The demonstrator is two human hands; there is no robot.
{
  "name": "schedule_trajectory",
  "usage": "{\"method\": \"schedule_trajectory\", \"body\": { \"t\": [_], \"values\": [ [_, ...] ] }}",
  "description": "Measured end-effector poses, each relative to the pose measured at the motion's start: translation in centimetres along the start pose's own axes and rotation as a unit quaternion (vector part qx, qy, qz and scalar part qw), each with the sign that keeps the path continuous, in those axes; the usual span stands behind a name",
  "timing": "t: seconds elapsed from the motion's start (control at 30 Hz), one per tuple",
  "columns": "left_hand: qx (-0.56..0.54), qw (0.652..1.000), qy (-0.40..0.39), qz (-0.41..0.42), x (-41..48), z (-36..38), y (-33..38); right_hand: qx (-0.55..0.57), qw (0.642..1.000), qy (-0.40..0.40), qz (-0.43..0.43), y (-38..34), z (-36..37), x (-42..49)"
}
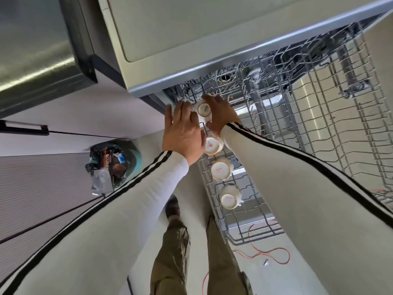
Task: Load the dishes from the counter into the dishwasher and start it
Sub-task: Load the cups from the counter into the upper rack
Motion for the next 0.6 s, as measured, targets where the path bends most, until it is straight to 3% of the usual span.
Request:
{"method": "schedule_trajectory", "body": {
  "t": [0.37, 0.6],
  "values": [
    [-0.048, 0.999, 0.007, 0.013, -1.3, -0.9, -0.6, -0.019, 1.0, -0.005, 0.013, -0.7, -0.8, -1.9],
    [-0.072, 0.995, -0.022, 0.059, -5.1, -3.8, -1.0, -0.052, 0.997, 0.055, 0.019, -2.8, -2.8, -11.1]
  ]
}}
Point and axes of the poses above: each hand's wrist, its own x-axis towards the middle knuckle, its own z-axis out of the palm, y = z × x, the point moved 8 cm from there along x, towards the middle knuckle, and after that the axes turned 10 degrees about z, right-handed, at the moved point
